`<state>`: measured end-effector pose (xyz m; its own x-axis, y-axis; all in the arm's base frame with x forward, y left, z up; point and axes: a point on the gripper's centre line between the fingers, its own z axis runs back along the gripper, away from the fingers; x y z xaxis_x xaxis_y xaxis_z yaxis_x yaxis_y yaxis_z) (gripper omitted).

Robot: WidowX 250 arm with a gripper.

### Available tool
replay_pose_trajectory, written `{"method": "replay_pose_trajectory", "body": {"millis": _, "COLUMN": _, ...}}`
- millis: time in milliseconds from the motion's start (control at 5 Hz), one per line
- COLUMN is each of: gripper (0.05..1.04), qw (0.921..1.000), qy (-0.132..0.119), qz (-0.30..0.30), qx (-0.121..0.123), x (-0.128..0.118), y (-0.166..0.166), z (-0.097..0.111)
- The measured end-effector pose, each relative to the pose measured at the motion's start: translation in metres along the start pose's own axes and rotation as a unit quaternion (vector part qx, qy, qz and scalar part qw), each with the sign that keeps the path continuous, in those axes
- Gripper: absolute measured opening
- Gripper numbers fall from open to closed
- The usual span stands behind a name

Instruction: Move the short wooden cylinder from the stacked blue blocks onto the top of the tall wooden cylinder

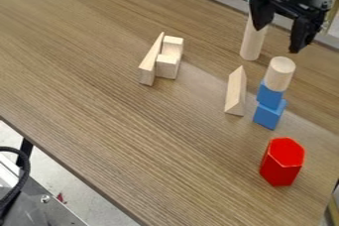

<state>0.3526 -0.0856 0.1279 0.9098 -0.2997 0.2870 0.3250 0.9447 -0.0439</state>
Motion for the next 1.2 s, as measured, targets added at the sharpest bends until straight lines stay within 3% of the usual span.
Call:
{"method": "replay_pose_trajectory", "body": {"millis": 200, "gripper": 0.999, "qw": 0.9999, "qy": 0.012, "qz": 0.007, "qx": -0.001, "x": -0.009, "y": 0.000, "z": -0.006}}
{"method": "replay_pose_trajectory", "body": {"millis": 800, "gripper": 0.999, "qw": 0.9999, "qy": 0.008, "qz": -0.010, "qx": -0.003, "x": -0.017, "y": -0.021, "z": 0.000}}
{"method": "replay_pose_trajectory", "body": {"millis": 1200, "gripper": 0.999, "qw": 0.9999, "qy": 0.004, "qz": -0.008, "qx": 0.013, "x": -0.018, "y": -0.017, "z": -0.010}}
